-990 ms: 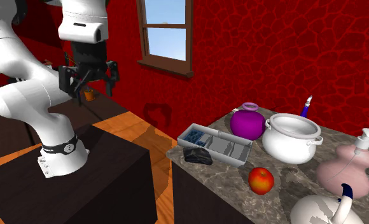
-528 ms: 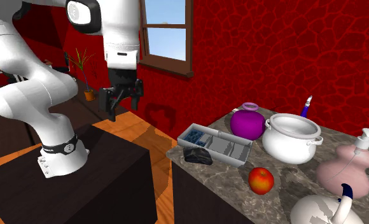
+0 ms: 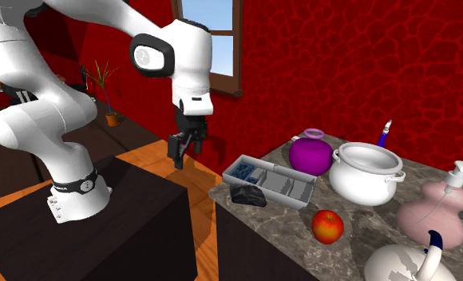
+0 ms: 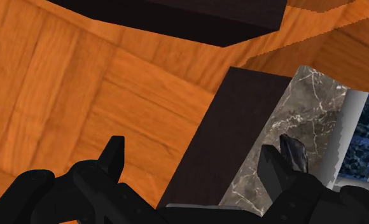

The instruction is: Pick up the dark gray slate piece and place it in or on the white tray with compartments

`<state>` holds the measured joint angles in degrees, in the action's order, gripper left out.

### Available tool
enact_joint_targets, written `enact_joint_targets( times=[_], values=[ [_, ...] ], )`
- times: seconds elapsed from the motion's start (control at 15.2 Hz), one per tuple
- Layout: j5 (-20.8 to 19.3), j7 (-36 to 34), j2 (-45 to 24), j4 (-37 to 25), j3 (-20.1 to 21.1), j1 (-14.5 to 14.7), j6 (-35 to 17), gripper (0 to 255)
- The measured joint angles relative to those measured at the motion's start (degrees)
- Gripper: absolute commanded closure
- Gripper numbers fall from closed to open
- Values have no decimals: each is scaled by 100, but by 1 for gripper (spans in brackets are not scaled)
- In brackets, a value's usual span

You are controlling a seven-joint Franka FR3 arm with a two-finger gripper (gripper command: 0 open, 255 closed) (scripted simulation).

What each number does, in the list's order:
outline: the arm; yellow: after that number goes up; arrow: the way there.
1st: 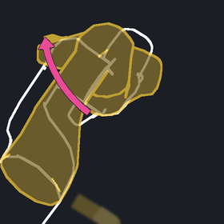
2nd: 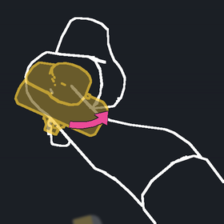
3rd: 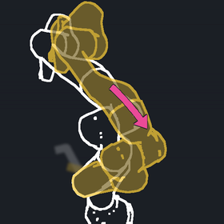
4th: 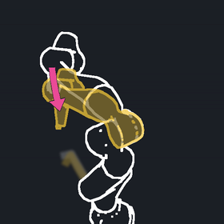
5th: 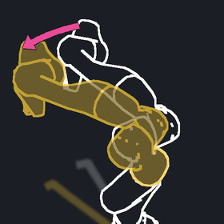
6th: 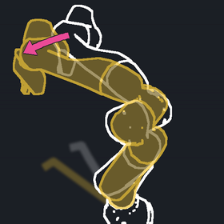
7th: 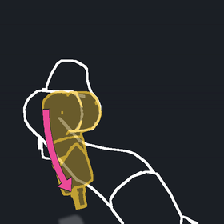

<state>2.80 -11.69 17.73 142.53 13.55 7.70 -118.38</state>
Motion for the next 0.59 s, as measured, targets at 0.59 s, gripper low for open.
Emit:
enact_joint_targets(
  times=[0.59],
  values=[
    [-461,-616,-1790,-640,515,256,-1240,0]
  ],
)
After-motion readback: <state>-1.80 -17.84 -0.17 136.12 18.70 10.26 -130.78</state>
